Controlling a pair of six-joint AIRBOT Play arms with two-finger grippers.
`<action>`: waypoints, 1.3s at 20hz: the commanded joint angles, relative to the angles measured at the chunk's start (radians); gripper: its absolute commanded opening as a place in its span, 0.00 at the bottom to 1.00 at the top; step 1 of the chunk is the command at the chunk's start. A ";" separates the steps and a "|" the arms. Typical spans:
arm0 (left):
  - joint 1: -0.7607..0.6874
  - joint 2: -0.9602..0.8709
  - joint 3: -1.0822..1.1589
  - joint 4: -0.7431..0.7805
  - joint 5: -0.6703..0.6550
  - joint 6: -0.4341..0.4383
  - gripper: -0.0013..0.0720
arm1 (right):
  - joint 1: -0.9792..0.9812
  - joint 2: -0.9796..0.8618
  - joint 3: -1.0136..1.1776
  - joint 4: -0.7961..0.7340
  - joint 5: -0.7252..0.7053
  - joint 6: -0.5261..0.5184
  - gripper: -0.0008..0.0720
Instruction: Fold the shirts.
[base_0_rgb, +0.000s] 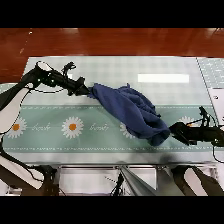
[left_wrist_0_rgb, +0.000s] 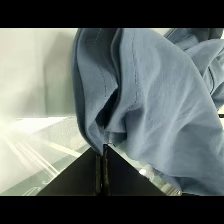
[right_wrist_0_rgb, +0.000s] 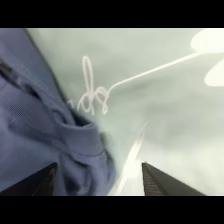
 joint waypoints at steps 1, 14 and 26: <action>-0.001 0.000 0.000 0.000 -0.001 0.010 0.04 | -0.001 -0.005 0.000 -0.019 -0.027 0.034 0.82; 0.011 0.001 0.008 0.001 -0.001 0.021 0.04 | 0.159 -0.259 0.002 0.133 -0.152 -0.008 0.04; 0.034 0.270 0.565 0.000 0.111 0.024 0.04 | -0.019 0.096 0.691 0.034 -0.106 -0.018 0.04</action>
